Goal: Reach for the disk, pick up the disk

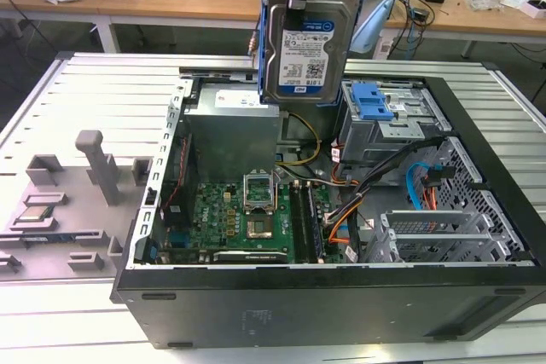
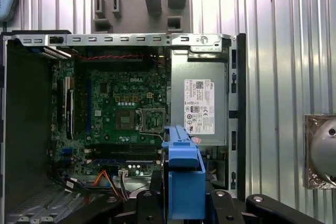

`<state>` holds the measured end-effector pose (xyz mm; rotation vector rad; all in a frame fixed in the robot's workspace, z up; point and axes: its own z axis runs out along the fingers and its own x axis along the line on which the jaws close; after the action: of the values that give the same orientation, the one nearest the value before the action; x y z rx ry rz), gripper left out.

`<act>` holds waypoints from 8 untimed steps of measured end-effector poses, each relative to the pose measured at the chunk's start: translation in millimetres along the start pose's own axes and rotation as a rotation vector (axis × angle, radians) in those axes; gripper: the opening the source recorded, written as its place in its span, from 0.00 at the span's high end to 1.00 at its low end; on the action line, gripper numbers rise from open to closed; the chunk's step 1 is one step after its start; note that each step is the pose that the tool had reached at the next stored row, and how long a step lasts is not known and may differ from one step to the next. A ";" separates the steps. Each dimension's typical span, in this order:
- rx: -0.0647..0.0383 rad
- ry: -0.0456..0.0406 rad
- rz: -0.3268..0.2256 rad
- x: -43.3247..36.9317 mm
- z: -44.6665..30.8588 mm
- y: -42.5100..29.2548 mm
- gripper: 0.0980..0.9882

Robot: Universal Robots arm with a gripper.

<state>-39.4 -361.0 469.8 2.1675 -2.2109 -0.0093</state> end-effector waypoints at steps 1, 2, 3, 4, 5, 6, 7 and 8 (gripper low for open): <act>0.000 0.0000 0.000 0.8 0.1 0.0 0.70; 0.000 0.0000 0.000 2.3 0.2 -0.1 0.70; 0.000 0.0000 0.000 3.6 0.2 -0.1 0.70; 0.000 0.0000 0.000 4.5 0.3 -0.1 0.70; 0.000 0.0000 0.000 5.2 0.4 -0.1 0.70; 0.000 0.0000 0.000 6.7 0.5 -0.1 0.70; 0.000 0.0000 0.000 7.5 0.5 -0.2 0.70; 0.000 -0.0001 0.000 8.4 0.6 -0.2 0.70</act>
<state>-39.3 -369.3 469.3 2.1676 -2.2110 -0.0093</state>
